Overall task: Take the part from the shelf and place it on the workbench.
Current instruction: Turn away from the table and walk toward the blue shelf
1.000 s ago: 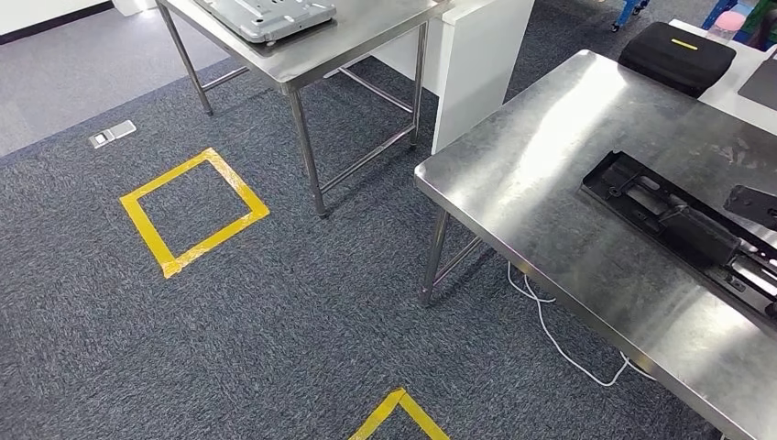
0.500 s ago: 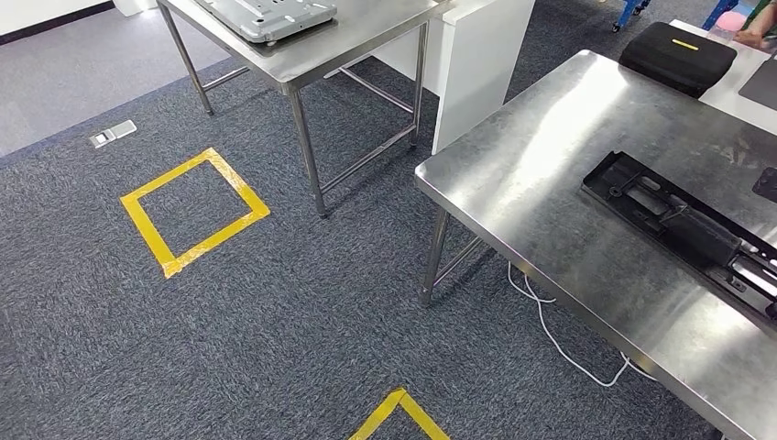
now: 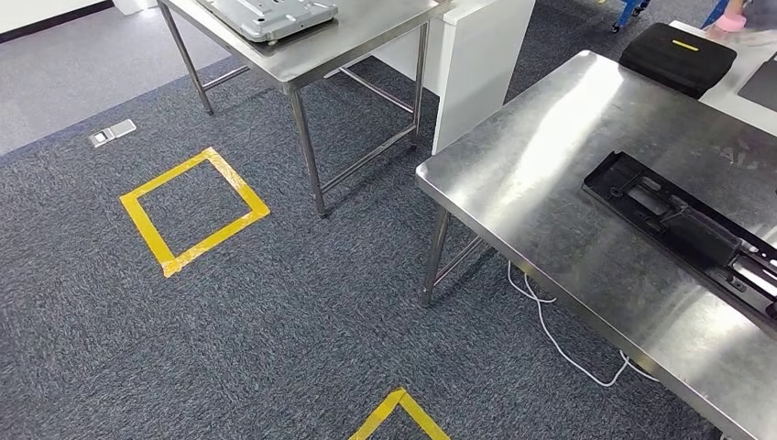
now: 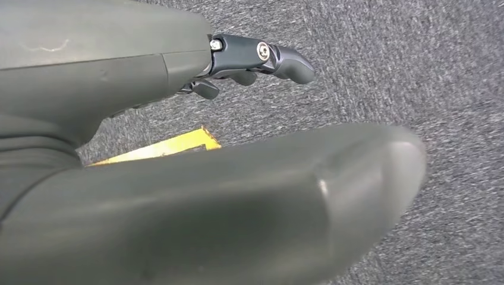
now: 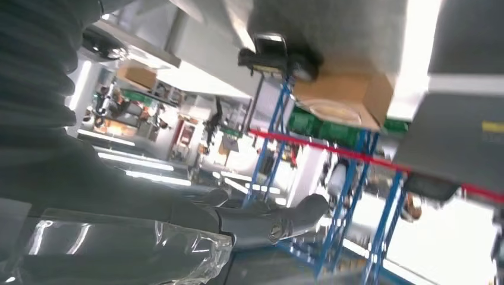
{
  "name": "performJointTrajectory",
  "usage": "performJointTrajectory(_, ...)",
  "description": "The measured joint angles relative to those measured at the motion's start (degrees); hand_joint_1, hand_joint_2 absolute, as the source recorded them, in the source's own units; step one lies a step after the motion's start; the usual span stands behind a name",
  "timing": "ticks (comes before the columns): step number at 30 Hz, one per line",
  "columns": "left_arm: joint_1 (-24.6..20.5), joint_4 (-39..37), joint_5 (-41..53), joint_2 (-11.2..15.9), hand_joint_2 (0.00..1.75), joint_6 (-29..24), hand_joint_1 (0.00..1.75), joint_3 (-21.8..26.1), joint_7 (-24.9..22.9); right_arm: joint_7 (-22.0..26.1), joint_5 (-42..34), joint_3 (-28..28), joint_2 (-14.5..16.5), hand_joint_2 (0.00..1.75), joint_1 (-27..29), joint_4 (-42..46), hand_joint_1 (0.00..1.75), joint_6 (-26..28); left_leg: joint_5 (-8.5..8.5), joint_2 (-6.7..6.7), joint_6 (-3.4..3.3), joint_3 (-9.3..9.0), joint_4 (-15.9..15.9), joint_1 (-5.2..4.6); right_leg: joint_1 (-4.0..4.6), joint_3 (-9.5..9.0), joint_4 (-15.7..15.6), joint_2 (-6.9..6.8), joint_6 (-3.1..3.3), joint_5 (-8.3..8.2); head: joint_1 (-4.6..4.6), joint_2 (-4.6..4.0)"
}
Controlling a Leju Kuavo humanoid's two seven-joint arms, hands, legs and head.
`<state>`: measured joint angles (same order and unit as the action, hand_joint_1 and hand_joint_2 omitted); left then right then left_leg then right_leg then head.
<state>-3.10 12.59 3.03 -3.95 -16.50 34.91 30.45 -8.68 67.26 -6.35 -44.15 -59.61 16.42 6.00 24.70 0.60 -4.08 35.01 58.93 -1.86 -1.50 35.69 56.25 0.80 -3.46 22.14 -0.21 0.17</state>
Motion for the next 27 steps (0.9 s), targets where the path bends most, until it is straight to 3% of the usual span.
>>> performJointTrajectory(2, -0.1, 0.0, 0.1, -0.1, 0.00, 0.0, 0.00, 0.0, -0.2, 0.2, -0.3, 0.5, -0.4, 1.75, 0.9, 0.2, 0.00, 1.5, -0.41, -0.10, -0.50, -0.15, -0.5, 0.13, -0.05, 0.11, -0.1, -0.01, -0.34, -0.15, 0.00, 0.00)
performJointTrajectory(4, -0.2, 0.0, 0.1, -0.3, 0.00, 0.0, 0.00, -0.1, -0.2, 0.3, -0.3, 0.8, -1.0, 1.75, 1.6, 0.4, 0.00, 1.9, -1.30, -0.42, -1.22, -0.45, -1.6, 0.46, -0.12, 1.07, 1.6, -0.18, -0.33, 1.05, 0.08, 0.00)
performJointTrajectory(7, -0.2, 0.0, 0.4, -0.5, 0.00, 0.0, 0.00, -0.5, -0.4, 0.3, 0.0, 1.1, -1.6, 1.75, 2.3, 0.5, 0.00, 2.4, -1.92, -1.22, -1.70, -0.28, -2.1, 0.62, -0.23, 5.46, 11.9, -0.35, 0.05, 6.02, 0.16, 0.00)
performJointTrajectory(8, -0.1, 0.0, 0.5, -0.6, 0.00, 0.0, 0.00, -0.7, -0.5, 0.3, 0.2, 1.1, -1.7, 1.75, 2.7, 0.5, 0.00, 2.7, -1.96, -1.55, -1.66, -0.16, -2.1, 0.62, -0.24, 6.71, 15.0, -0.35, -0.12, 7.19, 0.15, 0.00)
performJointTrajectory(9, -0.1, 0.0, 0.7, -0.7, 0.00, 0.0, 0.00, -0.8, -0.5, 0.2, 0.3, 1.1, -1.8, 1.75, 3.2, 0.5, 0.00, 2.8, -2.01, -1.93, -1.59, -0.05, -2.1, 0.62, -0.27, 7.00, 16.2, -0.41, -0.46, 7.61, 0.15, 0.00)
performJointTrajectory(10, -0.1, 0.0, 0.7, -0.8, 0.00, 0.0, 0.00, -0.9, -0.6, 0.1, 0.5, 1.1, -1.9, 1.75, 3.6, 0.5, 0.00, 3.0, -2.06, -2.37, -1.49, 0.07, -2.0, 0.64, -0.33, 6.09, 15.1, -0.61, -0.96, 7.18, 0.15, 0.00)
performJointTrajectory(11, -0.1, 0.0, 0.8, -0.9, 0.00, 0.0, 0.00, -1.0, -0.6, 0.0, 0.6, 1.2, -2.1, 1.75, 3.9, 0.6, 0.00, 3.2, -2.08, -2.84, -1.32, 0.18, -1.9, 0.68, -0.49, 3.88, 11.4, -1.25, -1.55, 6.05, 0.15, 0.00)
performJointTrajectory(13, -0.2, 0.0, 0.8, -0.8, 0.00, 0.1, 0.00, -1.0, -0.6, -0.1, 0.6, 1.2, -2.3, 1.75, 4.1, 0.8, 0.00, 3.6, -1.90, -3.84, -0.69, 0.34, -1.5, 0.61, -0.50, -0.94, 3.2, -3.91, -2.18, 3.81, 0.13, 0.00)
performJointTrajectory(15, -0.2, 0.0, 1.0, -0.7, 0.00, 0.2, 0.00, -1.0, -0.6, -0.3, 0.6, 1.2, -2.5, 1.75, 4.7, 1.0, 0.00, 4.1, -1.42, -4.83, 0.12, 0.23, -1.1, 0.34, -0.05, -2.77, -0.1, -5.07, -1.23, 2.85, 0.08, 0.00)
performJointTrajectory(16, -0.2, 0.0, 1.1, -0.6, 0.00, 0.2, 0.00, -1.0, -0.6, -0.3, 0.5, 1.3, -2.6, 1.75, 5.2, 1.1, 0.00, 4.4, -1.20, -5.36, 0.38, 0.14, -1.0, 0.27, 0.17, -2.67, -0.1, -4.50, -0.57, 2.62, 0.06, 0.00)
performJointTrajectory(18, -0.2, 0.0, 1.4, -0.6, 0.00, 0.3, 0.00, -1.0, -0.7, -0.3, 0.0, 1.7, -2.9, 1.75, 6.4, 1.2, 0.00, 5.1, -0.58, -5.74, 0.91, 0.24, -0.4, 0.55, -0.25, -2.50, -0.1, -3.03, 0.63, 2.28, -0.01, 0.00)
performJointTrajectory(20, -0.2, 0.0, 1.6, -0.6, 0.00, 0.3, 0.00, -1.0, -0.7, -0.3, -0.5, 2.2, -3.1, 1.75, 7.3, 1.3, 0.00, 5.8, 2.12, -3.74, 1.68, 1.49, 3.1, 1.06, -0.63, -2.37, -0.1, -1.81, 1.48, 1.94, -0.02, 0.00)
performJointTrajectory(22, -0.1, 0.0, 1.8, -0.6, 0.00, 0.3, 0.00, -1.0, -0.8, -0.3, -0.7, 2.5, -3.2, 1.75, 8.1, 1.4, 0.00, 6.2, 6.65, -1.47, 2.25, 4.53, 10.8, 1.34, -0.47, -2.10, 0.0, -0.48, 2.00, 1.70, -0.04, 0.00)
performJointTrajectory(23, -0.1, 0.0, 1.8, -0.6, 0.00, 0.3, 0.00, -1.0, -0.8, -0.3, -0.7, 2.6, -3.2, 1.75, 8.6, 1.5, 0.00, 6.3, 8.24, -1.07, 2.31, 6.04, 14.5, 1.39, -0.33, -1.96, 0.0, 0.29, 2.14, 1.61, -0.03, 0.00)
performJointTrajectory(24, -0.1, 0.0, 1.8, -0.6, 0.00, 0.3, 0.00, -1.0, -0.8, -0.3, -0.8, 2.6, -3.2, 1.75, 9.0, 1.5, 0.00, 6.3, 8.77, -0.92, 2.18, 6.81, 16.5, 1.39, -0.15, -1.85, 0.0, 1.09, 2.27, 1.50, -0.03, 0.00)
performJointTrajectory(25, -0.1, 0.0, 1.8, -0.6, 0.00, 0.3, 0.00, -1.0, -0.8, -0.3, -0.8, 2.7, -3.2, 1.75, 9.3, 1.6, 0.00, 6.3, 8.12, -0.77, 1.88, 6.46, 16.1, 1.37, 0.06, -1.80, 0.0, 1.89, 2.36, 1.43, -0.03, 0.00)
performJointTrajectory(27, -0.2, 0.0, 1.8, -0.6, 0.00, 0.3, 0.00, -1.0, -0.8, -0.3, -0.8, 2.8, -3.3, 1.75, 9.7, 1.6, 0.00, 6.4, 4.29, 0.70, 0.56, 2.55, 8.8, 1.20, 0.45, -1.80, 0.0, 3.49, 2.49, 1.29, -0.02, 0.00)
